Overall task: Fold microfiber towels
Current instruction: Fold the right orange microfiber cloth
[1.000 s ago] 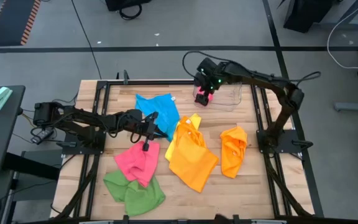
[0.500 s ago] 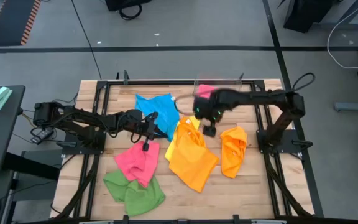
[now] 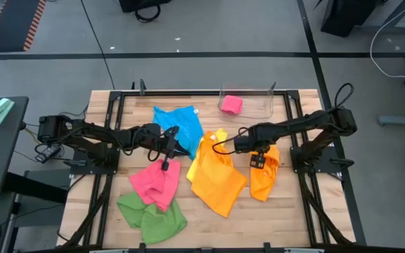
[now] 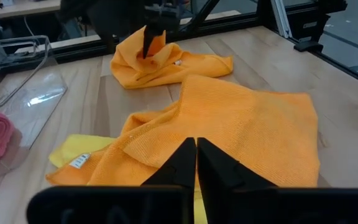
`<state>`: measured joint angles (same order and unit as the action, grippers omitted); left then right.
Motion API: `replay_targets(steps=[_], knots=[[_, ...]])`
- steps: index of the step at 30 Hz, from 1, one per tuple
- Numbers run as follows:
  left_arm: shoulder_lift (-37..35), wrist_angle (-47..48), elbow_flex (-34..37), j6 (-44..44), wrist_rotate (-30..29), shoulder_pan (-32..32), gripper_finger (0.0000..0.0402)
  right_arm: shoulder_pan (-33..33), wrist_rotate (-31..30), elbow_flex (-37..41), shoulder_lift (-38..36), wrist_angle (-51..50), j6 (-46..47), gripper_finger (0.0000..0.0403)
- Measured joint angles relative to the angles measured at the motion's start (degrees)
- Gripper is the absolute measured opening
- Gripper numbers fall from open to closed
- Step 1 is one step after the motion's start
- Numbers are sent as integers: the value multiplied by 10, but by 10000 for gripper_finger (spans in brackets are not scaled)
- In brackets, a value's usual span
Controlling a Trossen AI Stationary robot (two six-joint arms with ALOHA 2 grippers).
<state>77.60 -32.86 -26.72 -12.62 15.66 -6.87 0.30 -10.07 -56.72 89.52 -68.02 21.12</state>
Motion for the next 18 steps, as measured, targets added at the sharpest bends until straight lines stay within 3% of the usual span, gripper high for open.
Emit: replay_targets(steps=[7,16,18], knots=[[0,0,0,-9,0,0,13,0,-33,42,-7,26,-6,222],[0,0,0,-15,0,0,26,-3,-46,43,-11,89,-10,35],[0,-5,0,-15,0,0,24,-3,-65,30,-22,96,-6,12]])
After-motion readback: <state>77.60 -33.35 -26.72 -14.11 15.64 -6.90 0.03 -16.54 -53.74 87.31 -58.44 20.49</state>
